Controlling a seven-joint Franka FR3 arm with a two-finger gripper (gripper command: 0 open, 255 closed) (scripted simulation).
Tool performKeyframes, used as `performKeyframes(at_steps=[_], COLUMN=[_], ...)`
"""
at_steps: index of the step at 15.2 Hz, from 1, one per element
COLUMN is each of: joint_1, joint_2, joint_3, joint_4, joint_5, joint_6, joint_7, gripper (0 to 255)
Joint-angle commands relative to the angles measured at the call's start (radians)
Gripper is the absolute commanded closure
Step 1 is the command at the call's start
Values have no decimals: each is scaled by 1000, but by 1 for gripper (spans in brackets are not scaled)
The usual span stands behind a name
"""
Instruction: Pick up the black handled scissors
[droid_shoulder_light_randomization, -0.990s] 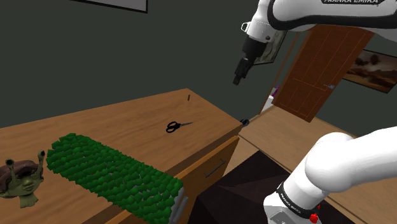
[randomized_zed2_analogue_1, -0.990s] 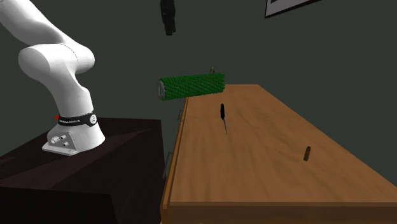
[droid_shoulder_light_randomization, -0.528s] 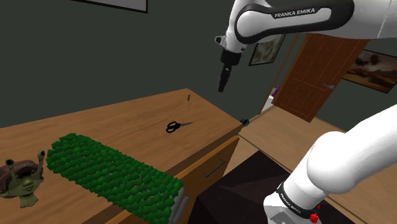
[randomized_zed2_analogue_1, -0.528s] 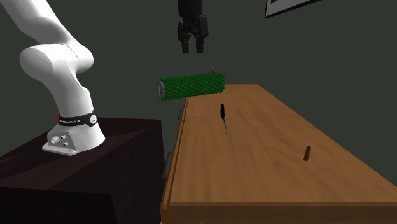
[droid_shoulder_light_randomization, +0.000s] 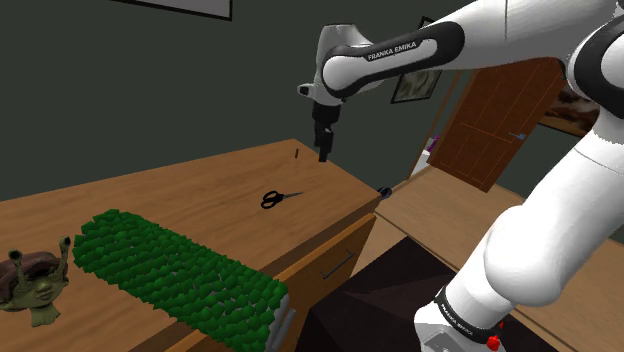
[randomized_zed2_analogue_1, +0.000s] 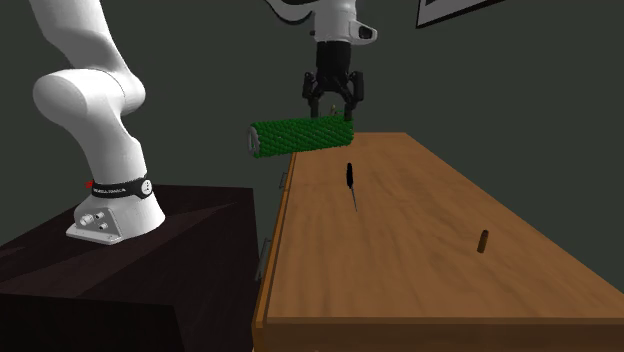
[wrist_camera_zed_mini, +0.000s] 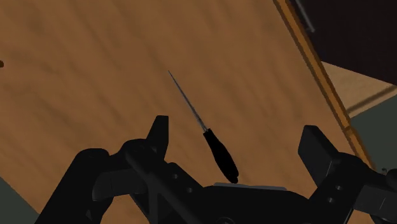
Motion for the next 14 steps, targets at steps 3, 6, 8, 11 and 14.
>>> performKeyframes(at_steps=[3,6,8,11,14], joint_1=[19,35,47,66,82], joint_2=[148,250,316,412,482], joint_3=[18,37,49,69,82], joint_4=[78,131,166,215,251], joint_5=[-31,-60,-83,-122,-155], joint_6=[32,54,66,84,97], joint_7=[-124,-203,-252,-322,-373], gripper=[0,0,0,0,0])
